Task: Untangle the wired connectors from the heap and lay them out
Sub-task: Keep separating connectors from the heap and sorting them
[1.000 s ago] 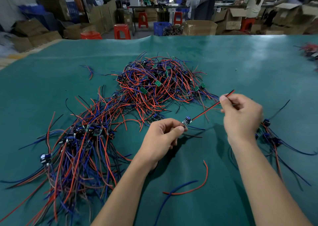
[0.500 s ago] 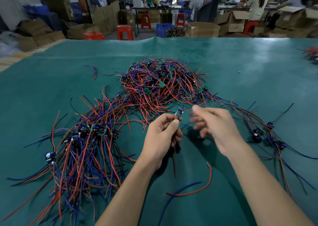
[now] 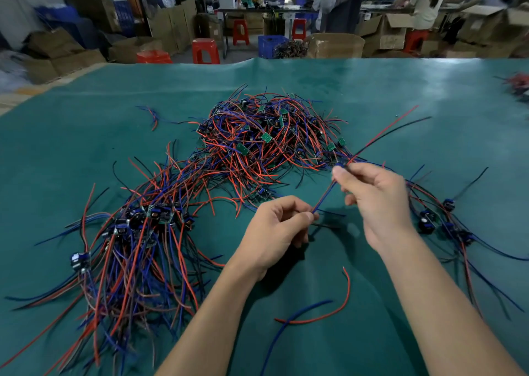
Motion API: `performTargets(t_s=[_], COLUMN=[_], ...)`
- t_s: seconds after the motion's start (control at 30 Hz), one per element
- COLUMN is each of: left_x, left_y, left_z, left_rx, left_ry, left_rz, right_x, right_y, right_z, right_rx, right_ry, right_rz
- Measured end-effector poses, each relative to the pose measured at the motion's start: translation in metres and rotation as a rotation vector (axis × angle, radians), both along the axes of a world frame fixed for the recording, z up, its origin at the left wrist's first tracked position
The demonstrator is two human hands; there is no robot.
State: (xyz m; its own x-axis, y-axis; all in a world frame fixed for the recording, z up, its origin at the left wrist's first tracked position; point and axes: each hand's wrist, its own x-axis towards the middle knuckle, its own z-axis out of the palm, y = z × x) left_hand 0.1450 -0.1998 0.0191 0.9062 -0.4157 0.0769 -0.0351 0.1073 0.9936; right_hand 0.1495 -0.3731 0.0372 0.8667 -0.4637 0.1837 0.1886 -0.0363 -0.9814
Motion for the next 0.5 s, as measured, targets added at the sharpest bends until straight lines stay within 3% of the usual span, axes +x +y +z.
performTargets(t_s=[0.27, 0.5], left_x=[0.002, 0.002], left_y=[0.001, 0.0], left_z=[-0.004, -0.008], left_rx=[0.077, 0.28], left_ry=[-0.027, -0.114], left_rz=[-0.012, 0.065], right_x=[-0.001, -0.014], right_y=[-0.019, -0.035], right_z=[0.008, 0.033], right_rx=[0.184, 0.373], right_ry=[-0.114, -0.22], right_rz=[-0.142, -0.297])
